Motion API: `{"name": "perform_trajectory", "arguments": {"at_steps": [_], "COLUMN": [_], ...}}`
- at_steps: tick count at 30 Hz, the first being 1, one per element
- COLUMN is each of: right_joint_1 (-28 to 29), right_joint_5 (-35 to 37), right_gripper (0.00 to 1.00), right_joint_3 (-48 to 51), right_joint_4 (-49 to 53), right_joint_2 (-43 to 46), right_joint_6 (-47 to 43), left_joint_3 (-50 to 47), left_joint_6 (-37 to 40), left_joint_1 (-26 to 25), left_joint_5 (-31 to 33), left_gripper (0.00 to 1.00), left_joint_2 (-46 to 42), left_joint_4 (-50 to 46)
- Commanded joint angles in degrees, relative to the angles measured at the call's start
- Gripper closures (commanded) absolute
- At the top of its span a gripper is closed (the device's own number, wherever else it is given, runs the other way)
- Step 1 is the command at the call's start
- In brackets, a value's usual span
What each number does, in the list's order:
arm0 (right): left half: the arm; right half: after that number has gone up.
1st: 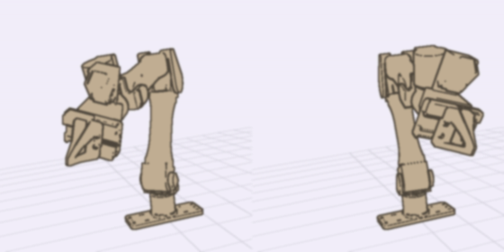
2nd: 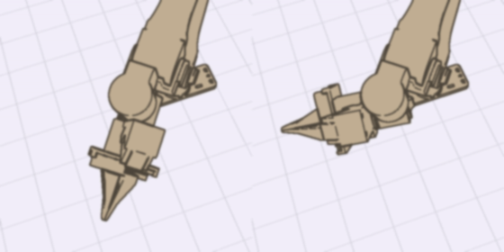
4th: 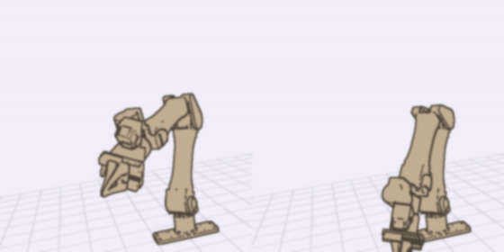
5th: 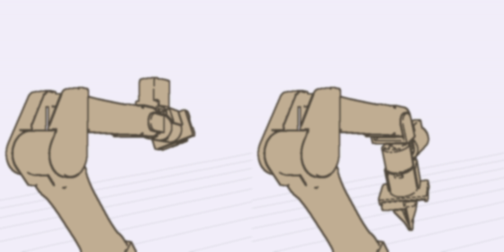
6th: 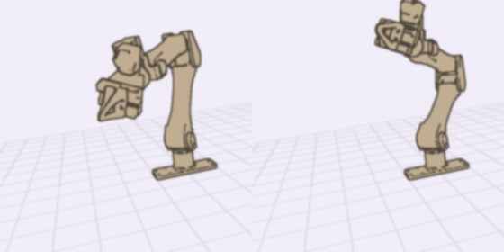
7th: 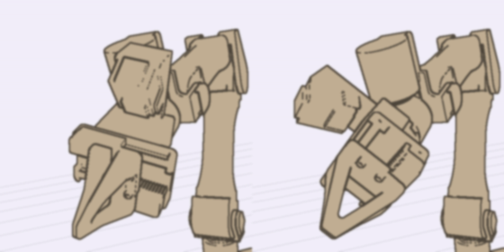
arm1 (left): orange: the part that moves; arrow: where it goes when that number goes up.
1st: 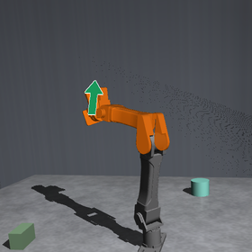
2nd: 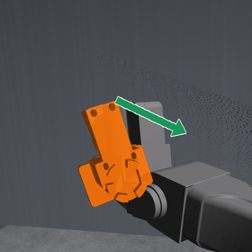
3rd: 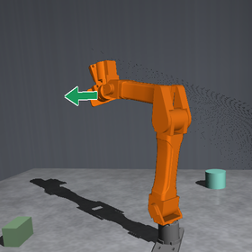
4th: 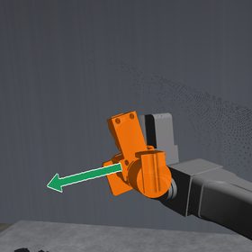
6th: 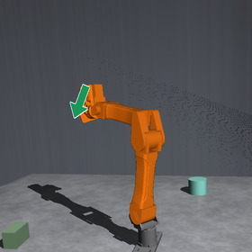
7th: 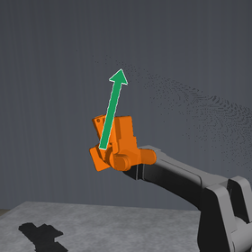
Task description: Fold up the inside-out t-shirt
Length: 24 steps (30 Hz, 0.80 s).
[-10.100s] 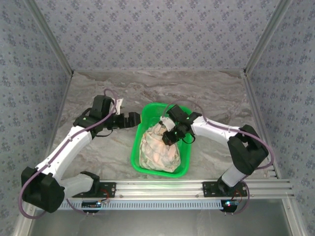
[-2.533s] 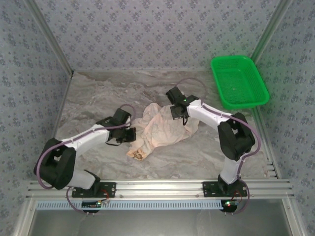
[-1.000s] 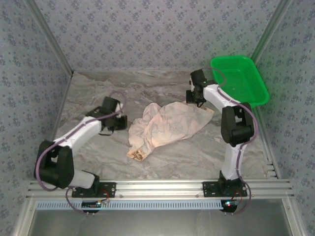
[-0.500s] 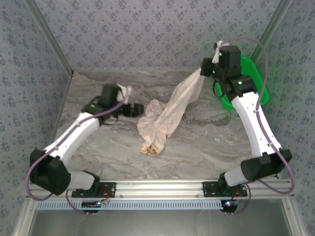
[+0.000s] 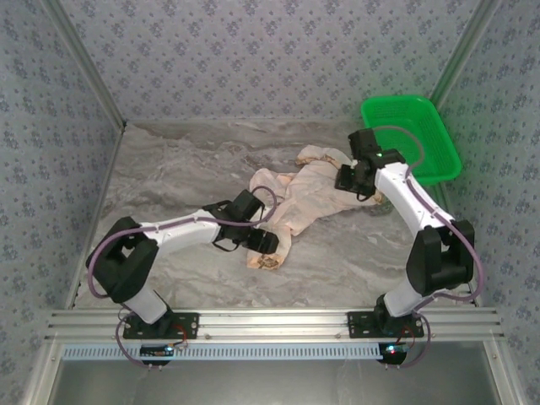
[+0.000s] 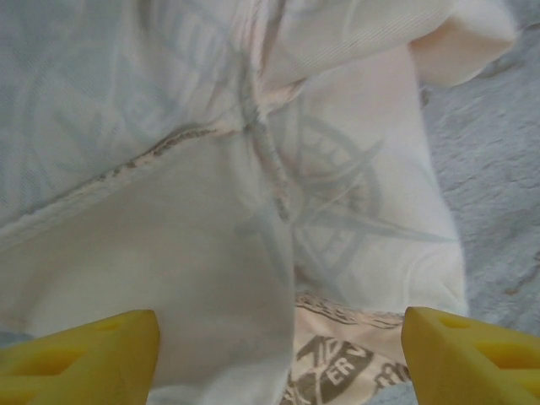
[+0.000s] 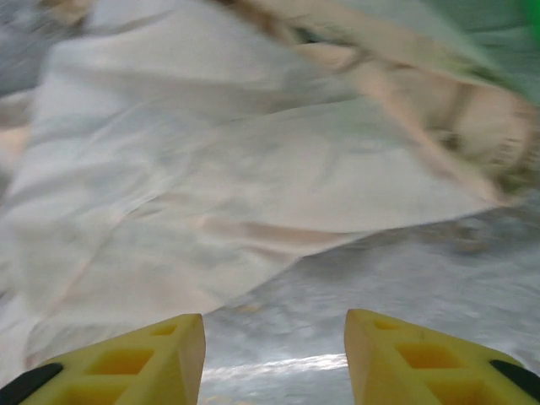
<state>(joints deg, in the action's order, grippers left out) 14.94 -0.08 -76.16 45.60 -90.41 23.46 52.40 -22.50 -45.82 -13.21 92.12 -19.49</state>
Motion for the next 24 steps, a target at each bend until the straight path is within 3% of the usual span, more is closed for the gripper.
{"name": "perform_trajectory", "arguments": {"at_steps": [1, 4, 6, 10, 12, 17, 22, 23, 24], "right_joint_1": [3.62, 4.29, 3.59, 2.46, 2.64, 1.26, 0.91, 0.73, 0.56], "right_joint_5": [-7.05, -6.08, -2.65, 1.58, 4.97, 4.99, 4.46, 3.77, 2.62], "right_gripper": [0.48, 0.45, 0.40, 0.36, 0.35, 0.38, 0.40, 0.45, 0.60], "right_joint_3": [-1.05, -0.96, -2.46, -7.05, -9.86, -15.59, -14.89, -14.36, -13.89], "right_joint_4": [-1.67, -5.20, -6.08, -6.82, -6.86, -5.28, -5.05, -5.66, -6.30], "right_joint_2": [-3.88, -6.84, -8.90, -13.38, -16.39, -23.14, -26.27, -26.63, -26.81], "right_joint_6": [-3.18, -4.04, -3.87, -4.38, -6.45, -7.29, -2.93, -2.31, -1.87], "left_joint_3": [0.19, -1.06, -2.21, -2.66, -1.97, -3.05, -3.35, -3.53, -3.53], "left_joint_6": [-1.95, -2.69, -3.22, -1.10, 0.93, 1.52, 1.85, 1.91, 1.85], "left_joint_1": [-1.36, -2.70, -2.92, -2.73, -1.89, 3.13, 5.33, 5.47, 5.63], "left_joint_5": [2.10, 5.15, 5.67, 6.78, 8.55, 3.71, 1.84, 1.30, 0.76], "left_gripper": [0.26, 0.36, 0.58, 0.82, 1.00, 1.00, 1.00, 1.00, 1.00], "left_joint_2": [1.39, 1.78, 1.67, -0.45, -2.94, -9.53, -14.22, -14.80, -15.26], "left_joint_4": [-0.54, -0.38, 0.64, -1.05, -3.53, -5.27, -6.97, -6.94, -7.11]}}
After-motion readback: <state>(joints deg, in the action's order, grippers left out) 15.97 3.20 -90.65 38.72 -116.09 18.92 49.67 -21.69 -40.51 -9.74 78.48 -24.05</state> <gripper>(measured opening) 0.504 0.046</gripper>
